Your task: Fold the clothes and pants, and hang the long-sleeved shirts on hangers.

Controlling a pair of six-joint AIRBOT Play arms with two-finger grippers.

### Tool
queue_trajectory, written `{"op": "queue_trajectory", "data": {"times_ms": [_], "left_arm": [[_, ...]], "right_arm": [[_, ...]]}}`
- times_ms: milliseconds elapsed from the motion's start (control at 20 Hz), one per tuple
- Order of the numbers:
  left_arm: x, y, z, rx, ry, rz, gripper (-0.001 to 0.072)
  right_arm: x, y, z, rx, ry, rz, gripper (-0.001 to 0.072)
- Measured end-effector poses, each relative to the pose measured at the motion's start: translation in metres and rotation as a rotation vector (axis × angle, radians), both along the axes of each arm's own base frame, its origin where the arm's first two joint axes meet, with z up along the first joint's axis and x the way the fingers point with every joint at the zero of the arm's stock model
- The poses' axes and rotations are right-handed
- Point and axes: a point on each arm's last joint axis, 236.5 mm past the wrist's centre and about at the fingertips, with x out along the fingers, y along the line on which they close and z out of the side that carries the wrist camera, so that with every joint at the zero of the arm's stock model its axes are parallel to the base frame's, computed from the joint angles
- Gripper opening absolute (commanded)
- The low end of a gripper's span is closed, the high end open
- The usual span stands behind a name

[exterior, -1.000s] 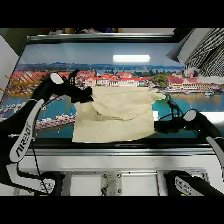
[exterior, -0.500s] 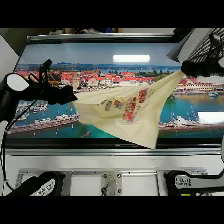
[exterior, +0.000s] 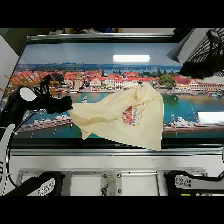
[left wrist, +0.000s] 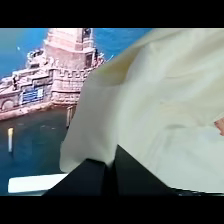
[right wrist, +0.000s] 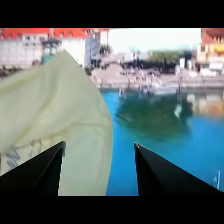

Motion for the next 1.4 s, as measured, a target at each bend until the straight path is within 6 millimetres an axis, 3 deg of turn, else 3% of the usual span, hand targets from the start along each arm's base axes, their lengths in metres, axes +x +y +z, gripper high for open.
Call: {"op": "queue_trajectory", "data": {"times_ms": [150, 350, 500, 600, 900, 950, 1000, 1050, 1150, 1200, 1300, 1400], "left_arm": [[-0.004, 0.003, -0.016, 0.008, 0.050, -0.010, 0.0011], [-0.006, 0.005, -0.024, 0.013, 0.070, -0.017, 0.0012], [-0.007, 0.005, -0.026, 0.015, 0.074, -0.025, 0.0012], [-0.007, 0.006, -0.026, 0.018, 0.074, -0.028, 0.0012], [-0.006, 0.006, -0.026, 0.020, 0.070, -0.034, 0.0012], [-0.006, 0.006, -0.027, 0.020, 0.069, -0.034, 0.0012], [-0.006, 0.006, -0.026, 0.021, 0.068, -0.036, 0.0011], [-0.006, 0.006, -0.026, 0.021, 0.068, -0.036, 0.0012], [-0.002, 0.009, -0.020, 0.022, 0.050, -0.027, 0.0011], [0.003, 0.013, -0.011, 0.023, 0.022, -0.018, 0.0011], [0.017, 0.022, 0.032, 0.022, -0.081, 0.005, 0.0012], [0.030, 0.028, 0.105, 0.006, -0.252, 0.032, 0.0012]], "right_arm": [[-0.086, -0.002, -0.064, 0.048, 0.208, -0.044, 0.0469], [-0.198, 0.024, -0.152, 0.138, 0.432, -0.109, 0.0469], [-0.245, 0.052, -0.195, 0.235, 0.511, -0.157, 0.0468], [-0.258, 0.069, -0.212, 0.295, 0.526, -0.186, 0.0467], [-0.266, 0.105, -0.229, 0.345, 0.540, -0.143, 0.0456], [-0.266, 0.110, -0.230, 0.346, 0.542, -0.131, 0.0309], [-0.267, 0.114, -0.233, 0.338, 0.544, -0.118, 0.0094], [-0.267, 0.114, -0.235, 0.322, 0.541, -0.105, 0.0007], [-0.260, 0.114, -0.230, 0.299, 0.515, -0.080, 0.0006], [-0.246, 0.110, -0.218, 0.288, 0.464, -0.068, 0.0006], [-0.208, 0.103, -0.171, 0.269, 0.330, -0.020, 0.0006], [-0.158, 0.086, -0.082, 0.213, 0.093, 0.014, 0.0006]]}}
